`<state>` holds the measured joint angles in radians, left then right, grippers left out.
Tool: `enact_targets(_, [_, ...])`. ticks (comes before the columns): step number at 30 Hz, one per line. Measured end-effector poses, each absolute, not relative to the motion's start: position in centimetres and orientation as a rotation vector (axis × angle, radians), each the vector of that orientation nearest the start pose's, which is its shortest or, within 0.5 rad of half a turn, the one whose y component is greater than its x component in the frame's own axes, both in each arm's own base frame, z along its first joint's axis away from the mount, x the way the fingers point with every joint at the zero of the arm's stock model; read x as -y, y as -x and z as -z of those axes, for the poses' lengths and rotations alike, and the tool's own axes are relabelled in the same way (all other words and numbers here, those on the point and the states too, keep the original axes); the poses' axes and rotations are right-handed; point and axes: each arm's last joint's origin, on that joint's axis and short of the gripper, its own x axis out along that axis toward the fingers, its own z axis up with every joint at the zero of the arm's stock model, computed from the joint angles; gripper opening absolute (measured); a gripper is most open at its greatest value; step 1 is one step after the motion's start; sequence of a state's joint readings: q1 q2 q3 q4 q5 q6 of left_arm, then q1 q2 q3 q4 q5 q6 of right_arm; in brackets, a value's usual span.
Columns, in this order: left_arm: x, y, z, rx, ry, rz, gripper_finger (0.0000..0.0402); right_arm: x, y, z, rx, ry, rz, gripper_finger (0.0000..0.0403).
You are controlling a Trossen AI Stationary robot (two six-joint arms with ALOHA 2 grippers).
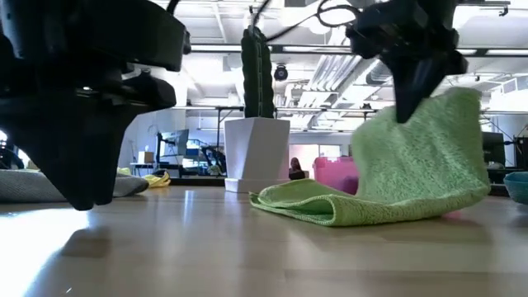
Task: Fold microfiber towels
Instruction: Fold the yellow green towel, then put the yellow green towel into the pink laundry bin
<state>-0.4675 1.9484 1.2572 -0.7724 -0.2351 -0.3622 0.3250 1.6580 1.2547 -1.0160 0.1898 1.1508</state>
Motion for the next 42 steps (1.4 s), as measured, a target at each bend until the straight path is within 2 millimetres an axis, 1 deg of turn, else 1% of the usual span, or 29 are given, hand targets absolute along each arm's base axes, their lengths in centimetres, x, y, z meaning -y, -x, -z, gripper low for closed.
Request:
enact_targets(5, [15.6,-31.6,-14.4,-1.375,-0.258,-0.071,0.006,-10.7,-31.7,-23.3,-1.202,-0.591,0.6,0.0004])
enact_targets(10, [15.5,-31.6,-14.5,-1.361,-0.287,-0.1,0.006,-11.7,-34.3,-23.3,-1.195,-0.561,0.559,0.0005])
enact_targets(14, [15.4,-31.5,-14.5,-1.367,-0.306,-0.116,0.006,-12.3,-35.9,-22.5,-1.214,-0.505,0.525,0.0005])
enact_targets(18, [15.4,-31.4,-14.5,-1.37,-0.32,-0.106,0.006,-12.5,-36.7,-21.4,-1.245,-0.433,0.488,0.0006])
enact_targets(21, [15.5,-31.4,-14.5,-1.369,-0.334,-0.097,0.006,-12.5,-36.9,-21.2,-1.247,-0.418,0.473,0.0025])
enact_targets(24, [15.6,-31.4,-14.5,-1.369,-0.335,-0.096,0.006,-12.6,-37.1,-21.3,-1.233,-0.417,0.457,0.0065])
enact_targets(28, [15.6,-31.4,-14.5,-1.369,-0.335,-0.096,0.006,-13.1,-37.4,-22.1,-1.22,-0.408,0.403,0.0125])
enact_targets(31, [15.6,-31.4,-14.5,-1.368,-0.333,-0.097,0.006,-13.4,-37.3,-23.1,-1.232,-0.379,0.387,0.0155])
enact_targets(34, [15.6,-31.4,-14.5,-1.366,-0.32,-0.108,0.006,-13.6,-36.5,-23.9,-1.257,-0.278,0.431,0.0167])
enact_targets(36, [15.6,-31.4,-14.5,-1.363,-0.307,-0.117,0.006,-13.7,-35.8,-23.9,-1.284,-0.176,0.47,0.0168])
enact_targets(39, [15.6,-31.5,-14.5,-1.34,-0.312,-0.132,0.006,-14.5,-34.6,-22.9,-1.297,-0.036,0.496,0.0165])
enact_targets(42, [15.6,-31.8,-14.6,-1.311,-0.356,-0.125,0.006,-15.6,-33.9,-21.5,-1.301,0.023,0.453,0.016])
